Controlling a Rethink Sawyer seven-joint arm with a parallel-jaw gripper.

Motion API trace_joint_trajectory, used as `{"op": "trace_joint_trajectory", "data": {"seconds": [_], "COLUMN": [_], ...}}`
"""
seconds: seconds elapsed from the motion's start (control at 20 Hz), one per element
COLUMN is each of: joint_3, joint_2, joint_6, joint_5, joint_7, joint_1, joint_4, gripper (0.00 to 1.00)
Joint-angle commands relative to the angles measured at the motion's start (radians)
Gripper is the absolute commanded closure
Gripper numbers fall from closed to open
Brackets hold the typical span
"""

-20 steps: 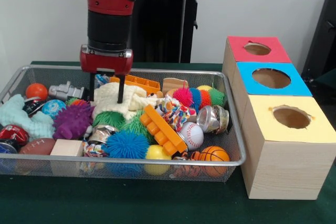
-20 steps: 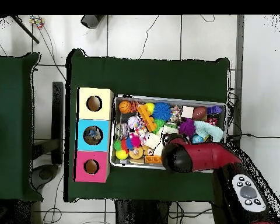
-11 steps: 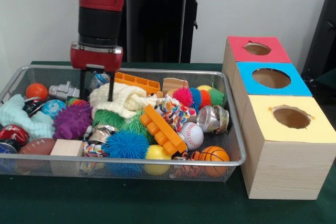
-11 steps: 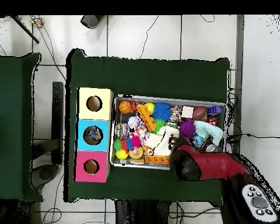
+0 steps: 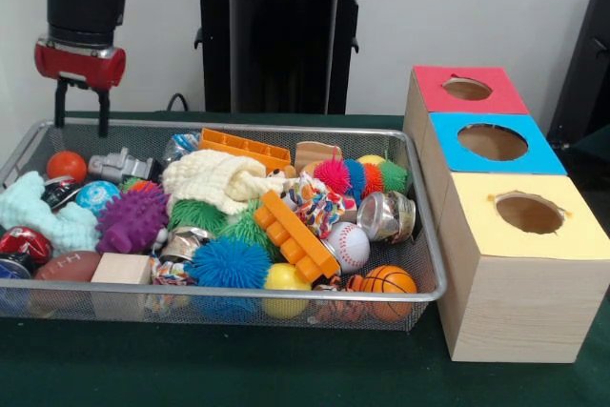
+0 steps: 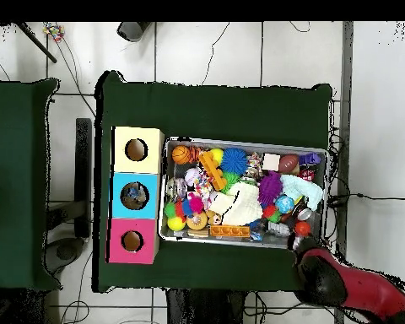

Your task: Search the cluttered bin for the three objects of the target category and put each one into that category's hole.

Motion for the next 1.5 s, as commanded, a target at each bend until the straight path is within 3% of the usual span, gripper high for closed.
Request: {"op": "trace_joint_trajectory", "data": {"seconds": [0.05,0.2,0.35,0.85,1.5], "joint_3": [-0.044,-0.141,-0.177,-0.098,-0.060], "joint_2": [0.006,0.054,0.080,-0.034,-0.002], "joint_6": [-0.115,-0.204,-0.248,-0.143,-0.113], "joint_5": [-0.106,-0.114,-0.100,-0.067,-0.067], "joint_7": [0.062,0.108,0.127,0.092,0.060], "joint_1": [0.038,0.106,0.142,0.150,0.198], "joint_4": [0.071,0.069,0.086,0.198,0.181], "gripper": [0.00,0.00,0.00,0.00,0.00]}}
